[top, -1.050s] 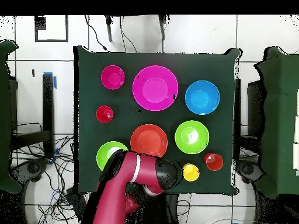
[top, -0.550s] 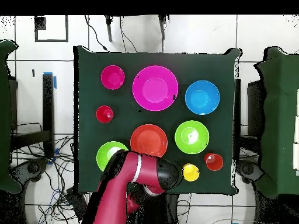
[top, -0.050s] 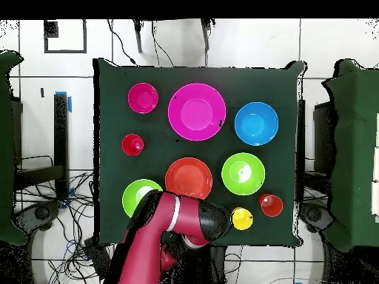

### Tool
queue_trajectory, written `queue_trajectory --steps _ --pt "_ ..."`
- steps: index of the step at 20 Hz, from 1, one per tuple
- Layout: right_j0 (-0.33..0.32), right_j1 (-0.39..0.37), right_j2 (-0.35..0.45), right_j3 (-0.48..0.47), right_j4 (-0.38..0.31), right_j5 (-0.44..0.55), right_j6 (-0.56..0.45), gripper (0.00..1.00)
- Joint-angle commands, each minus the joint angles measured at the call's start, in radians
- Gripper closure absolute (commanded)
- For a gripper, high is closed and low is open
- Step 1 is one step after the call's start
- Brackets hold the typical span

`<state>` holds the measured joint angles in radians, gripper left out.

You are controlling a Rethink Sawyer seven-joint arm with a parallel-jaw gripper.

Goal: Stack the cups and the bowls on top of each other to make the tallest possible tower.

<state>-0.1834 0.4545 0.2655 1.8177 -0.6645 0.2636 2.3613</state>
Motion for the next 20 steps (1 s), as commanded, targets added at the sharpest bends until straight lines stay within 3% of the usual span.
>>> queue_trajectory --steps 1,7,15,20 --pt "-0.061 0.219 -0.089 -0.600 -0.030 0.213 -0.288 0.00" --pt "-0.078 0.264 -0.099 -0.650 0.008 0.215 -0.331 0.00" --pt "-0.105 0.309 -0.104 -0.683 0.001 0.118 -0.318 0.00" --pt "-0.077 0.321 -0.127 -0.675 0.062 0.067 -0.328 0.00"
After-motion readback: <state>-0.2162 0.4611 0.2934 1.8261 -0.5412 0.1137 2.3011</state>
